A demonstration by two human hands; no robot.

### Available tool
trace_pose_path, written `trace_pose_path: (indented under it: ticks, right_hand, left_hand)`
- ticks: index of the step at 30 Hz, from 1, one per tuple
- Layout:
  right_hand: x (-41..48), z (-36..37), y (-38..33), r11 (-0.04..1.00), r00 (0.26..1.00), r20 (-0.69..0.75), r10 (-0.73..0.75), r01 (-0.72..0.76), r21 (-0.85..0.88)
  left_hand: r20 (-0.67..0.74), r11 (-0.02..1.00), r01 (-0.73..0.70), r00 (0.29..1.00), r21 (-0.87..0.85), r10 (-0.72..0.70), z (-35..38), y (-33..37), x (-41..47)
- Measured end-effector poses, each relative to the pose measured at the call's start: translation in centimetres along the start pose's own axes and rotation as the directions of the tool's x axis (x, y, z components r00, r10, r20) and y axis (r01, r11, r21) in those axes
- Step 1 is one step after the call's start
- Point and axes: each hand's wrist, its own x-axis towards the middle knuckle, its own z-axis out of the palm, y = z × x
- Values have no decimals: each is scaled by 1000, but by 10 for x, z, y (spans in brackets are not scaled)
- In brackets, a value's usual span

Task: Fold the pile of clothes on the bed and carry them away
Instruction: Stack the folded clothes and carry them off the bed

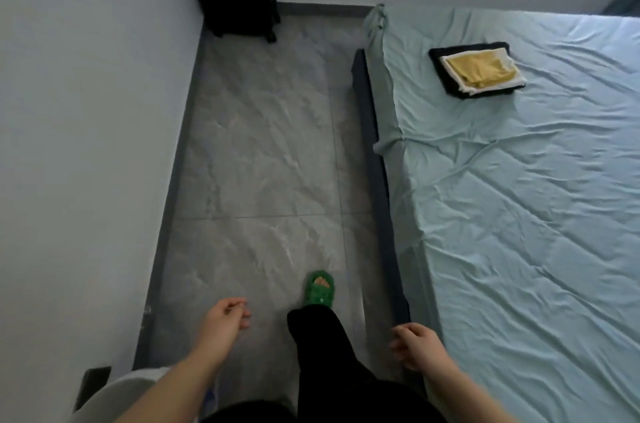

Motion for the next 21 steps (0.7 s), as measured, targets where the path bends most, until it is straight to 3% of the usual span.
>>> trace_pose_path:
  ticks: [5,11,15,21]
  right_hand:
    - [50,7,-91,999,998,47,-32,34,-25]
    - [112,24,-252,991,985,113,-134,134,3]
    - [157,34,-349,982,979,81,-186,181,61]
    - [226,54,-452,977,987,-2,-163,162,138]
  left_hand:
    - [56,999,44,997,25,-45,20,91,47]
    - [-14,998,50,999,44,-50,1,176,117]
    - [-61,997,64,996,30,-62,-24,229,176]
    - [6,989,63,998,132,-64,-53,326,299]
